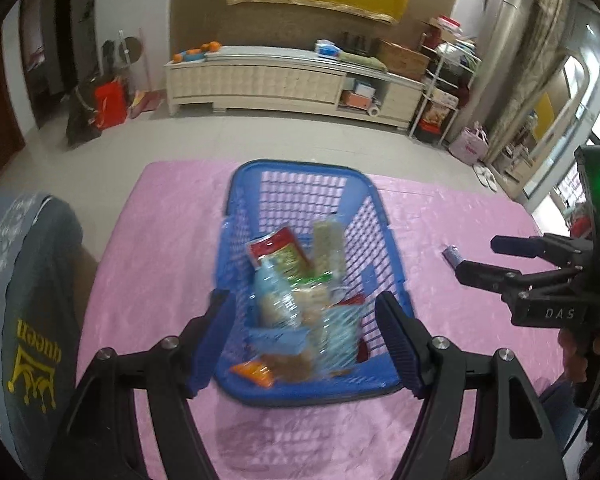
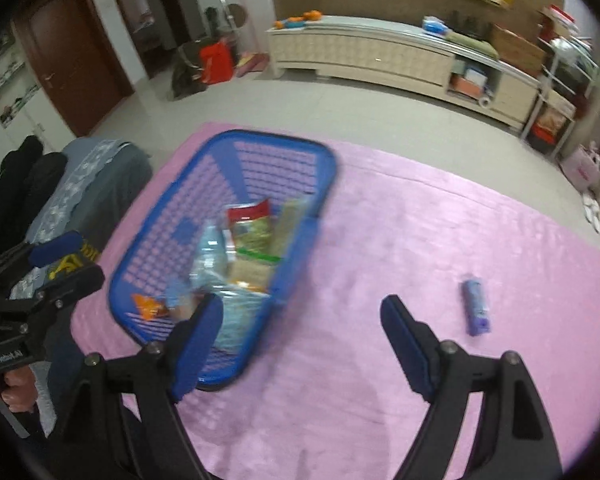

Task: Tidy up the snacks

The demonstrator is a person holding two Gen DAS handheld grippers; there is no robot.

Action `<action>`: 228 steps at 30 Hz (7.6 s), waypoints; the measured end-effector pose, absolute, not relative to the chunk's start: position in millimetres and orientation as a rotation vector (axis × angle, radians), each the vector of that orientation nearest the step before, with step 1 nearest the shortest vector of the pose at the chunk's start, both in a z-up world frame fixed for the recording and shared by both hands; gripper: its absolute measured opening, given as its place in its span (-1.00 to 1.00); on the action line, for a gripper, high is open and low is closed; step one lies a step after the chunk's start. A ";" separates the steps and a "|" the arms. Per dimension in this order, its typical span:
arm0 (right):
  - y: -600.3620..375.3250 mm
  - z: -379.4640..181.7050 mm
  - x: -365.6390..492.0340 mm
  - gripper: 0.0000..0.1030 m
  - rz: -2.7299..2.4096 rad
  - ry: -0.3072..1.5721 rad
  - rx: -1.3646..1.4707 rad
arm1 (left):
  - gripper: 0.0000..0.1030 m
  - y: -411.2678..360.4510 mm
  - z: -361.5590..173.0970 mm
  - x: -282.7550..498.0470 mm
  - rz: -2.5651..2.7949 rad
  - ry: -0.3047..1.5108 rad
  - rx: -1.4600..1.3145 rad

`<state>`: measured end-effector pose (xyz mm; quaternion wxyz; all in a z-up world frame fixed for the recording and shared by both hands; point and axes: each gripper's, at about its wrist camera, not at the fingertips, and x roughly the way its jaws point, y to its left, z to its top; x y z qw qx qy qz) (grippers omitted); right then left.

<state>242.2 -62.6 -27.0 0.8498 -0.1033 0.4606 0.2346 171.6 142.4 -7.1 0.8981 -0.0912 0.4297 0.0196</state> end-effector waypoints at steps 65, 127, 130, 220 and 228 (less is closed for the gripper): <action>-173.0 -89.7 300.3 -0.32 0.292 1.034 -0.075 | 0.82 137.6 -82.8 278.3 0.221 1.153 -0.151; 50.8 -96.6 267.4 0.13 0.492 1.019 -0.438 | 1.00 250.0 -76.3 182.0 0.197 1.038 -0.324; 45.8 -86.5 256.4 0.40 0.496 0.976 -0.416 | 1.00 247.6 -69.1 169.0 0.206 0.995 -0.331; -161.2 9.3 -84.5 1.00 0.280 0.395 -0.053 | 1.00 15.3 11.5 -91.2 0.051 0.464 -0.058; -161.3 8.2 -85.2 1.00 0.269 0.400 -0.068 | 1.00 14.1 11.3 -93.9 0.051 0.457 -0.057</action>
